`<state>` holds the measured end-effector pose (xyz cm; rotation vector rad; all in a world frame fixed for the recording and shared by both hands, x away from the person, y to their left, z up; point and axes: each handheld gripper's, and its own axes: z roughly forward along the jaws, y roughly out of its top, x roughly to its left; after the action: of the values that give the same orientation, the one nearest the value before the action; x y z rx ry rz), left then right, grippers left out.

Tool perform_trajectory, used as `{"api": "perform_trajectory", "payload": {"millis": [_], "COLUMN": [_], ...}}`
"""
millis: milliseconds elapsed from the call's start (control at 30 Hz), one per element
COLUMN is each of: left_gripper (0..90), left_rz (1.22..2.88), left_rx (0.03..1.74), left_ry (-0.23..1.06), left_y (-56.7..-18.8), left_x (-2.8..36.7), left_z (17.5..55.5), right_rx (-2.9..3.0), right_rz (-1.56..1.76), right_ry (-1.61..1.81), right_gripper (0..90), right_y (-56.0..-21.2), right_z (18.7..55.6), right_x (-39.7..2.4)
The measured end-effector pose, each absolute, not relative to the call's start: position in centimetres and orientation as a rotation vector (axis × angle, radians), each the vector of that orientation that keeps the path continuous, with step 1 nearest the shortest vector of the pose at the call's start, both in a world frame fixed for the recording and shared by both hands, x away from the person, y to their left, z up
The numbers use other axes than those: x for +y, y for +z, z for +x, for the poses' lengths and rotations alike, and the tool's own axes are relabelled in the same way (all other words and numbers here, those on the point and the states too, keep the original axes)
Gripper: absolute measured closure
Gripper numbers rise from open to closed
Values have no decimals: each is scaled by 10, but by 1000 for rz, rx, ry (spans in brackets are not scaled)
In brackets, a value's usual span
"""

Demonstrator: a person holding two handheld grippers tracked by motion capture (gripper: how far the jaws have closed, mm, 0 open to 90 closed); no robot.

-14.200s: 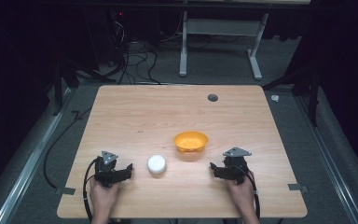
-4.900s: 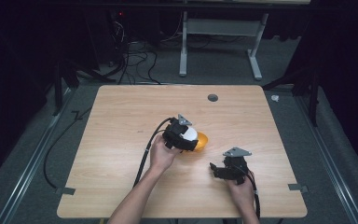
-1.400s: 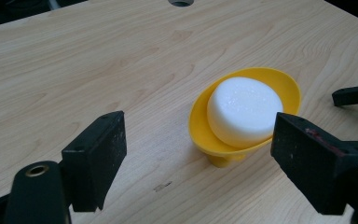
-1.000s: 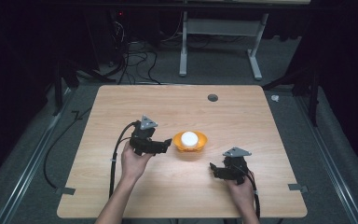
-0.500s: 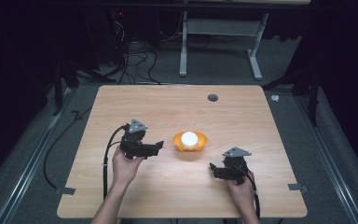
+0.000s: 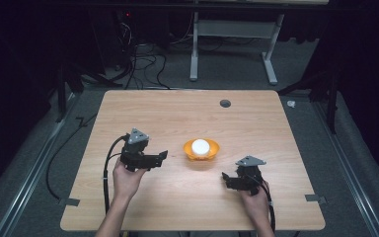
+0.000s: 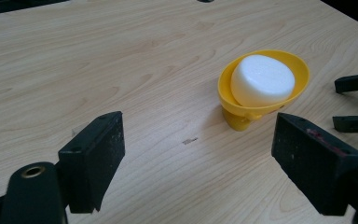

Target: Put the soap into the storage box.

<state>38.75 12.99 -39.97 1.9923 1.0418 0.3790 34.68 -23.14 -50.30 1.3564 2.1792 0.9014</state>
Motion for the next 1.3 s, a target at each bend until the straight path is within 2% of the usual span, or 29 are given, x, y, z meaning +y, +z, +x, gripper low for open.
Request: {"api": "perform_trajectory", "payload": {"millis": [1300], "left_gripper": [172], "left_rz": [1953], "left_rx": [1113], "left_ry": [369], "left_y": [-411], "left_x": [160], "left_z": [367], "right_rx": [2179], "right_rz": [1357], "right_ry": [901], "right_gripper": [221], "right_y": [-503], "right_z": [347], "right_x": [-231]}}
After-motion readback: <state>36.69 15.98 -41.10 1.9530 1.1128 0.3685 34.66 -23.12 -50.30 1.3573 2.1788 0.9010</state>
